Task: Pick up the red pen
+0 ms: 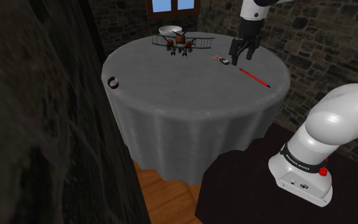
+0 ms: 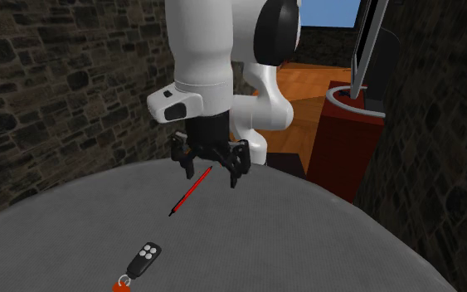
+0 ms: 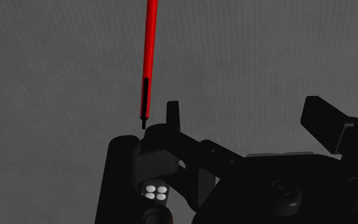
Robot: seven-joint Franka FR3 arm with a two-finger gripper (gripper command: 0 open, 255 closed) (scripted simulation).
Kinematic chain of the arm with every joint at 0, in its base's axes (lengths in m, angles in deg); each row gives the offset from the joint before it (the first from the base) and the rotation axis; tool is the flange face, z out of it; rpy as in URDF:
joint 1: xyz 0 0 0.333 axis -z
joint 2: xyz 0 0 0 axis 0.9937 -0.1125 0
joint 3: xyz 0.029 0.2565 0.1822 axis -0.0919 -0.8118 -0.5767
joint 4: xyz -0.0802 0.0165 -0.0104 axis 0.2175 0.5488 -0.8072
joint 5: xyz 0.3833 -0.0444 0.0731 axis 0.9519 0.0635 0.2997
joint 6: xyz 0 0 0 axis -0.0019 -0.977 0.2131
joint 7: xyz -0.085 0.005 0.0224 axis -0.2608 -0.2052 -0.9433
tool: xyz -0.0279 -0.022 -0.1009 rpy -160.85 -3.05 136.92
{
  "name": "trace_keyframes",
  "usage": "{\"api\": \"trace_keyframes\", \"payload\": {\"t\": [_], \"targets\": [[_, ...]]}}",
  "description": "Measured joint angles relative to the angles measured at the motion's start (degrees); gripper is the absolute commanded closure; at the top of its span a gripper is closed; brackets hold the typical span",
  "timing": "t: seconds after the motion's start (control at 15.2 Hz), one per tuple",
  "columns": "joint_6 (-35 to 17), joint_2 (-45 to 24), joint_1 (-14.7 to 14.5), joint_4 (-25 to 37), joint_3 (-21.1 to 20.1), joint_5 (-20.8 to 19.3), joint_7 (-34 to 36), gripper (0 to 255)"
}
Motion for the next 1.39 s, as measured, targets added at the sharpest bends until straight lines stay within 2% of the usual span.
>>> {"api": "trace_keyframes", "payload": {"t": [0.4, 0.92, 0.99, 1.39], "targets": [[-8.40, -6.29, 4.71, 0.68, 3.97, -3.32, 0.63, 0], [-15.40, -9.11, 5.45, -3.04, 4.87, -4.01, 1.08, 0], [-15.69, -9.17, 5.43, -3.28, 4.85, -4.01, 1.15, 255], [-15.76, -8.81, 5.34, -3.37, 4.68, -3.84, 1.23, 255]]}}
